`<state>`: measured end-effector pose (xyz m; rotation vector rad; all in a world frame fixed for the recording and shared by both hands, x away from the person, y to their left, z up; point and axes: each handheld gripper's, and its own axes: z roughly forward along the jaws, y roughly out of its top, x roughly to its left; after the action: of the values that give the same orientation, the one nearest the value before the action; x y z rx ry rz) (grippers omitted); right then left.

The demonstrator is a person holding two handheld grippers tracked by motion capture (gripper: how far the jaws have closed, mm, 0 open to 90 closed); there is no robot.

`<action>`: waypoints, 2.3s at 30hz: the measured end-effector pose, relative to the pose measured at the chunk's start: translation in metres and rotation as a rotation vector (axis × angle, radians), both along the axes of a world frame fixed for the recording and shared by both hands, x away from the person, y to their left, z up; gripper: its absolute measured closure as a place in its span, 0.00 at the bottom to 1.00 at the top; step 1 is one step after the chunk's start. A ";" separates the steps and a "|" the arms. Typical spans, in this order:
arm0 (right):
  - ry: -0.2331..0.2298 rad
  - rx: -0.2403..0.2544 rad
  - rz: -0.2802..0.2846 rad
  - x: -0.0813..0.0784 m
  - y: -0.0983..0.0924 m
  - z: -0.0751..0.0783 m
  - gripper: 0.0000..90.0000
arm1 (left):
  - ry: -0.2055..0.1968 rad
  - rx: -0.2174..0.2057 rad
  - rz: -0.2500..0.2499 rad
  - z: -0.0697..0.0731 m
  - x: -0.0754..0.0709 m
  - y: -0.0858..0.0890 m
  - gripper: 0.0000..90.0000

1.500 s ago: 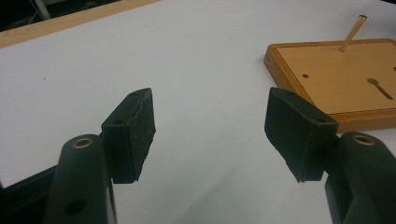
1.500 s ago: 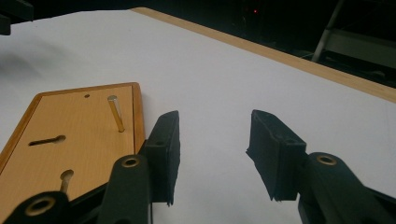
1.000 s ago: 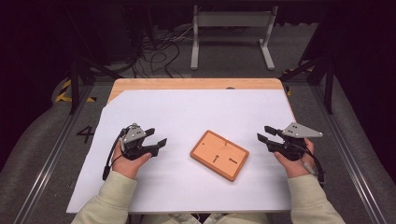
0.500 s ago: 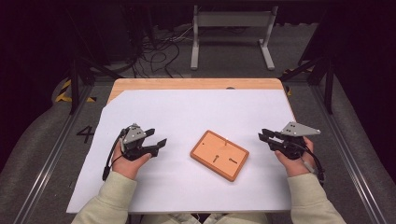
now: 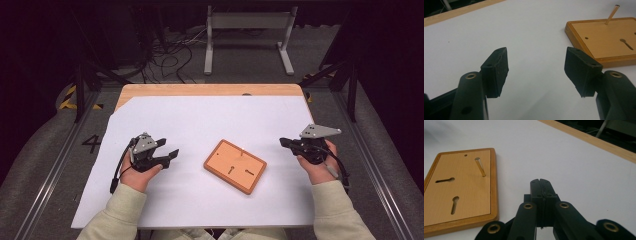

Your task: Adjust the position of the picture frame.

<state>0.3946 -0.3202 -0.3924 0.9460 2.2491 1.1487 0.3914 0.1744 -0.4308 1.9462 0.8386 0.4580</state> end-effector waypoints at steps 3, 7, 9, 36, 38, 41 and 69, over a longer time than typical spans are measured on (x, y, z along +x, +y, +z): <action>0.027 0.016 -0.005 0.004 0.000 -0.002 1.00 | 0.003 -0.001 0.000 0.000 0.000 0.000 0.40; 0.020 0.017 0.006 0.009 0.001 -0.005 1.00 | 0.005 -0.002 0.000 0.000 0.000 0.000 0.40; 0.030 0.010 0.015 0.011 0.003 -0.006 1.00 | 0.004 -0.001 -0.001 0.000 0.000 0.000 0.40; 0.334 -0.065 0.070 0.024 0.028 -0.048 1.00 | 0.014 0.003 -0.004 -0.001 0.000 0.000 0.42; 0.337 -0.067 0.077 0.023 0.030 -0.048 1.00 | 0.015 0.007 -0.005 0.000 0.000 0.000 0.42; 0.340 -0.076 0.100 0.022 0.033 -0.049 1.00 | 0.014 0.009 -0.007 -0.001 0.001 0.000 0.42; 0.415 -0.151 0.263 -0.006 0.070 -0.045 1.00 | 0.031 -0.003 0.000 0.000 0.002 0.003 0.46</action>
<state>0.3887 -0.2497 -0.4379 0.9136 2.8190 0.9298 0.3931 0.1774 -0.4304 1.9545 0.8588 0.4278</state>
